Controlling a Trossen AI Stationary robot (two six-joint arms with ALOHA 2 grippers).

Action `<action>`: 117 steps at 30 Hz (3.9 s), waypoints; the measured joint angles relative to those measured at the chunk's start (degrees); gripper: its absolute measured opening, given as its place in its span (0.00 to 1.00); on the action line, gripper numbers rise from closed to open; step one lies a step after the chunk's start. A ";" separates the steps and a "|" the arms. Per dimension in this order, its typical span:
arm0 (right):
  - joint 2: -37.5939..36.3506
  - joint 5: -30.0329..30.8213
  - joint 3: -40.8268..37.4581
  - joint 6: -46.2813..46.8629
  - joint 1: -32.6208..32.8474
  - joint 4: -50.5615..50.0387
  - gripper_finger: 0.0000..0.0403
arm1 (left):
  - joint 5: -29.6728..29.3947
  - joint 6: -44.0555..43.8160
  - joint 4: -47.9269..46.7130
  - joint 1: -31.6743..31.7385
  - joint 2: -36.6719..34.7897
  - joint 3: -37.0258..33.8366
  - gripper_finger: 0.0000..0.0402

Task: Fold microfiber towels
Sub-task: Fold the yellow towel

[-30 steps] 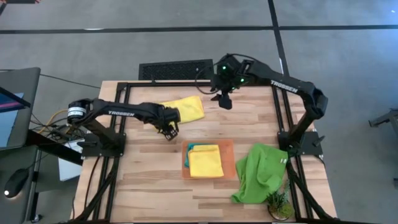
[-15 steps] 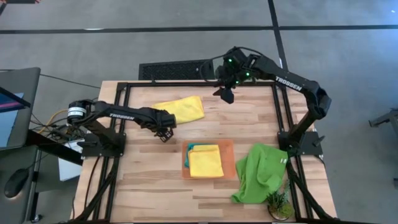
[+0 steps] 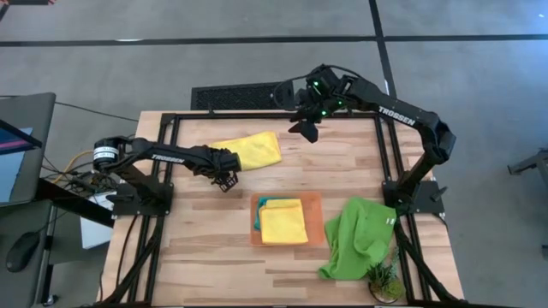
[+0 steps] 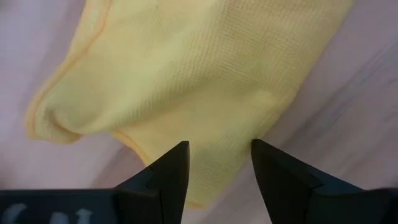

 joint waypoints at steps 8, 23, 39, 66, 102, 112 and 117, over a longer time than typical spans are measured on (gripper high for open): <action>0.00 0.02 0.00 0.21 0.01 0.32 0.59 | 2.79 1.79 -0.30 0.45 0.00 0.00 0.42; 0.02 0.04 0.00 0.12 0.01 0.93 0.59 | 1.71 1.49 1.09 0.42 -0.26 -4.53 0.41; 0.02 0.27 0.00 -0.10 -0.12 1.66 0.59 | 1.97 11.07 0.87 2.75 0.09 3.58 0.01; 0.17 0.84 -0.02 -8.40 2.16 1.28 0.59 | 9.49 32.92 6.11 9.56 5.70 22.28 0.00; -1.48 3.79 -0.04 -8.44 1.40 -3.99 0.59 | 13.20 37.03 8.90 10.57 32.63 49.63 0.00; -3.15 4.81 -0.02 -9.81 0.38 -5.37 0.59 | 13.47 37.51 10.71 10.54 33.02 49.94 0.00; -4.41 5.07 -0.05 -9.91 0.25 -5.84 0.59 | 13.49 37.74 11.93 10.26 33.00 49.94 0.00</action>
